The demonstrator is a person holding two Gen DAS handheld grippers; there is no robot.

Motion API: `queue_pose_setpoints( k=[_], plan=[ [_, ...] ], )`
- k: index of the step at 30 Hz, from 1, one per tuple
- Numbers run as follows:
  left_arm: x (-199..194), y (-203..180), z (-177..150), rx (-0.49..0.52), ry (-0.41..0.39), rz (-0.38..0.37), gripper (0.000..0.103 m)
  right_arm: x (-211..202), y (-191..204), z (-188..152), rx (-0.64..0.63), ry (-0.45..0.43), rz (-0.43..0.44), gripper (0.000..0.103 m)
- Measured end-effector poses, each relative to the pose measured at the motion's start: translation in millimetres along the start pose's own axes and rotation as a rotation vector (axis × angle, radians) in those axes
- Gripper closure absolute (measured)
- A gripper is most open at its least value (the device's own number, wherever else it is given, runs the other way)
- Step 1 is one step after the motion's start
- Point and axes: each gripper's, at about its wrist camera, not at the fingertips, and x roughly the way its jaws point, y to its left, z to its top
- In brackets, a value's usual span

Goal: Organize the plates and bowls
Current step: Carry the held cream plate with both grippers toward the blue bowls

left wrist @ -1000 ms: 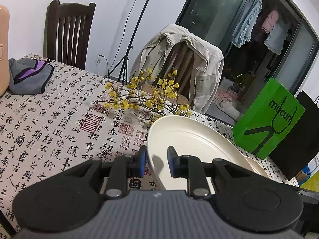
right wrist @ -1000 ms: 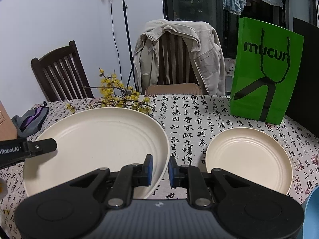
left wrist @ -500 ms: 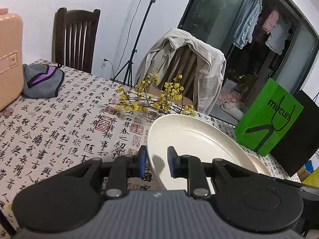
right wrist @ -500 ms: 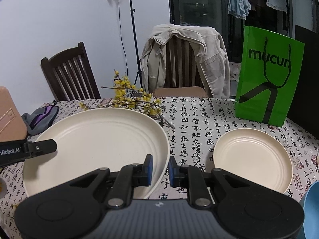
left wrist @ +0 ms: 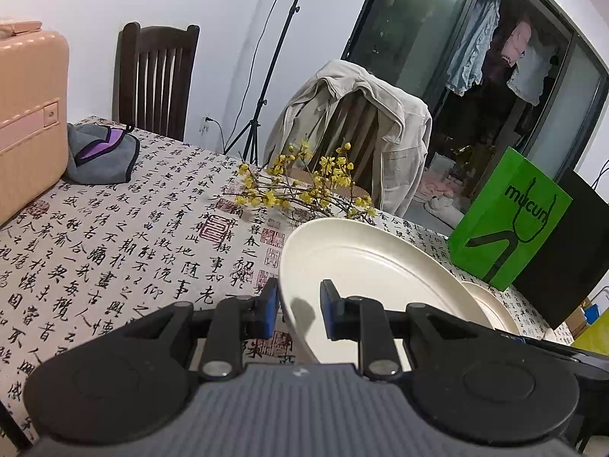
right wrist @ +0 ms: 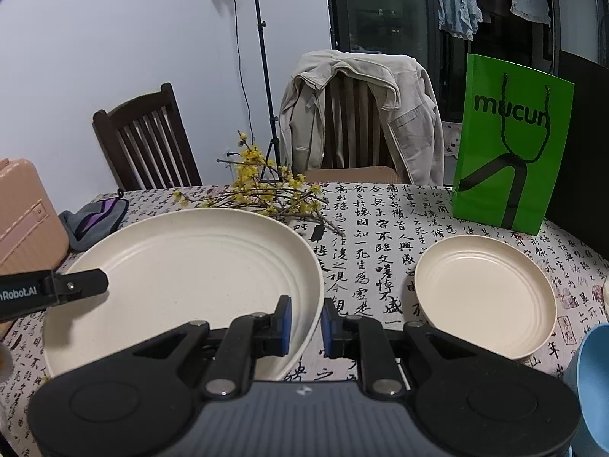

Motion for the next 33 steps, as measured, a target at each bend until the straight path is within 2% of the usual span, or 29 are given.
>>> queue_pose_setpoints(
  k=[33],
  plan=[
    [-103.8,13.4,-51.7,-0.005,-0.063,0.001,0.081,-85.3,26.3,-59.3,-0.018,-0.036,0.040,0.087]
  ],
)
